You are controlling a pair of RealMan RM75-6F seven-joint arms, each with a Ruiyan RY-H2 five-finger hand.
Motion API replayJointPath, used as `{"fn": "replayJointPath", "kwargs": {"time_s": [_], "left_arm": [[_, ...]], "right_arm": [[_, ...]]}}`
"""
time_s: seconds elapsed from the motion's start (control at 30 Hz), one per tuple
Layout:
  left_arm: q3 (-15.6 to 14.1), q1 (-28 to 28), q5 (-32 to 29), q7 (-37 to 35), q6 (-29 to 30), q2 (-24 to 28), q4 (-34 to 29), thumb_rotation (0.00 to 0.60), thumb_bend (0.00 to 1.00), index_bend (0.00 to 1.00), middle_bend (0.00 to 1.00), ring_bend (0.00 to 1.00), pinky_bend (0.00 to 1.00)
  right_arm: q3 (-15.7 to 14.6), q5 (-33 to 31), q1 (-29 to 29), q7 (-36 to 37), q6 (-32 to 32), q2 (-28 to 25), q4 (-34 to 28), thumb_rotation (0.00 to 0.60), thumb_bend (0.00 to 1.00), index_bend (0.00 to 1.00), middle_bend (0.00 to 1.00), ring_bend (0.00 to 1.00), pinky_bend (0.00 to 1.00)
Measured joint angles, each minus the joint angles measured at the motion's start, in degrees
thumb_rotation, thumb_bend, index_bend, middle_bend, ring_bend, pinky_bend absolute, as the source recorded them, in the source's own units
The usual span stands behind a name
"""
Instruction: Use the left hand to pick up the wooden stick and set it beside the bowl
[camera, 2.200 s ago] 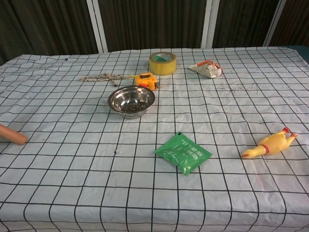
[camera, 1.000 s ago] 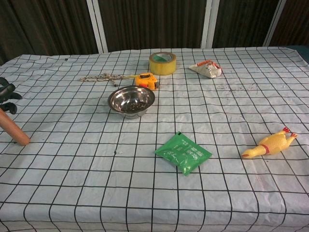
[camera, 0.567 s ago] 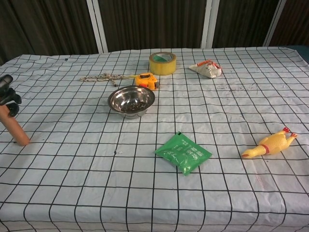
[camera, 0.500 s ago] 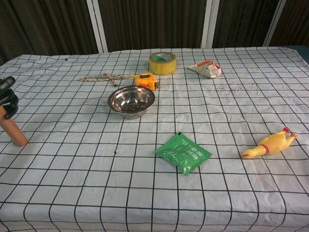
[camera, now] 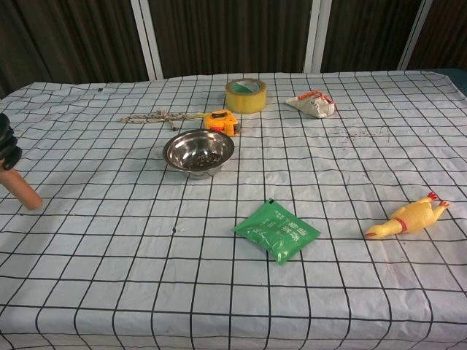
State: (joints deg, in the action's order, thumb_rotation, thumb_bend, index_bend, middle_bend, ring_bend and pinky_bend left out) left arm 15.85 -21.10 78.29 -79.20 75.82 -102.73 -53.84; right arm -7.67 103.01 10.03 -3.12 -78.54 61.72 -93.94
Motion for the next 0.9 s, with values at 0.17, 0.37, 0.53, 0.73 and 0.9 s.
{"fn": "replayJointPath", "kwargs": {"time_s": [0.17, 0.37, 0.53, 0.73, 0.9], "left_arm": [[1.58, -1.34, 0.04, 2.74, 0.36, 0.78, -4.33, 0.600, 0.85, 1.00, 1.00, 0.98, 1.00], [5.57, -5.17, -1.11, 12.31, -1.07, 2.96, -15.61, 0.600, 0.84, 1.00, 1.00, 0.97, 1.00], [10.22, -10.10, -4.62, 24.12, -3.58, 3.37, -23.64, 0.600, 0.83, 1.00, 1.00, 0.97, 1.00], [14.85, -18.26, -10.22, 38.07, -6.25, -0.08, -27.91, 0.600, 0.82, 1.00, 1.00, 0.96, 1.00], [16.50, -24.21, -13.13, 43.58, -7.88, -6.33, -24.18, 0.600, 0.81, 1.00, 1.00, 0.96, 1.00]], "right_arm": [[-0.01, 0.07, 0.21, 0.01, 0.39, 0.10, -0.06, 0.600, 0.39, 0.00, 0.00, 0.00, 0.11], [-0.36, 0.49, 0.63, 0.11, 1.28, 0.25, -0.16, 0.600, 0.39, 0.00, 0.00, 0.00, 0.11], [-0.45, 0.49, 1.06, 0.83, 1.93, 0.09, -0.04, 0.600, 0.39, 0.00, 0.00, 0.00, 0.11], [-0.48, 0.11, 1.77, 2.47, 2.92, -0.35, 0.07, 0.600, 0.39, 0.00, 0.00, 0.00, 0.11], [-0.50, -0.14, 2.06, 4.39, 2.93, -1.08, 0.24, 0.600, 0.39, 0.00, 0.00, 0.00, 0.11]]}}
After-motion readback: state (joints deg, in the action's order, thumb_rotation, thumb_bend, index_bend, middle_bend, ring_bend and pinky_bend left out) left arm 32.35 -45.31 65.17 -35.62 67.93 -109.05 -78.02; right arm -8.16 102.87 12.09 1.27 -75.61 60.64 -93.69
